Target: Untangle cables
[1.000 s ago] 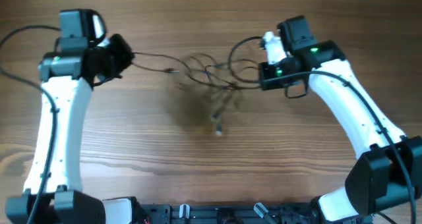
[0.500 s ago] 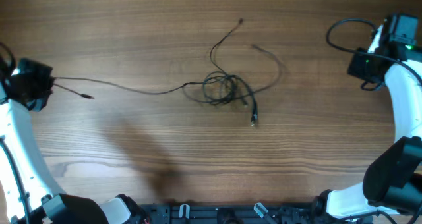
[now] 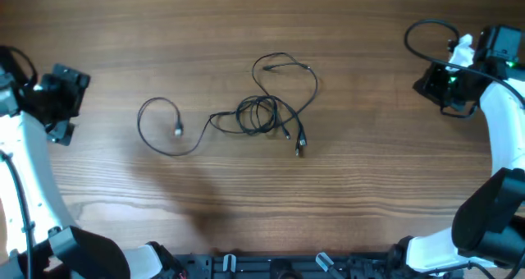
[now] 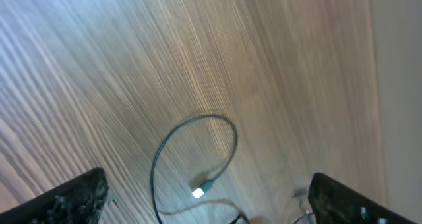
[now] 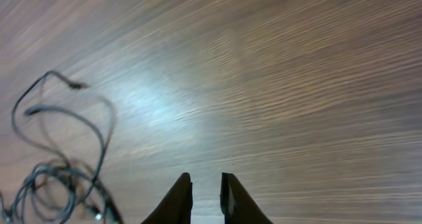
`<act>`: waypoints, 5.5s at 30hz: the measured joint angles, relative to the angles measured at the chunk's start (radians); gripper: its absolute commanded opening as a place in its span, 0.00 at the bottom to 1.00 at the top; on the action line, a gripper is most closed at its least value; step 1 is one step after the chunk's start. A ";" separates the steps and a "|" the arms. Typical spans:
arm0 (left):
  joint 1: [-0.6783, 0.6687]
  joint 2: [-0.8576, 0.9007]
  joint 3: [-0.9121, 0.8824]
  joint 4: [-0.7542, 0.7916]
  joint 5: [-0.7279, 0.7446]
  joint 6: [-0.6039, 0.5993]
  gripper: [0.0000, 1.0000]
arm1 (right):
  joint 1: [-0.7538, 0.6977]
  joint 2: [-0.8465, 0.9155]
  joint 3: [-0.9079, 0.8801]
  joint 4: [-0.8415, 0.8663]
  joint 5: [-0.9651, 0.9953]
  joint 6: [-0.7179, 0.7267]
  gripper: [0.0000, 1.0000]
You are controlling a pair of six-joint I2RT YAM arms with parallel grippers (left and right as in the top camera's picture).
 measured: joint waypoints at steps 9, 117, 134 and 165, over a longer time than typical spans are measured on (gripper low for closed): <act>-0.405 0.108 0.000 -0.001 0.002 0.040 0.08 | 0.357 0.000 -0.007 0.006 -0.096 0.033 0.34; -0.381 0.193 -0.001 0.095 0.178 0.163 0.25 | 0.319 -0.031 -0.016 0.052 -0.023 0.231 0.04; -0.813 0.315 0.000 0.200 0.091 0.244 0.96 | 0.510 0.206 -0.016 0.054 0.014 0.261 0.63; -0.756 0.135 0.007 0.298 0.084 0.306 0.29 | 0.491 0.228 -0.119 0.145 0.018 0.266 0.04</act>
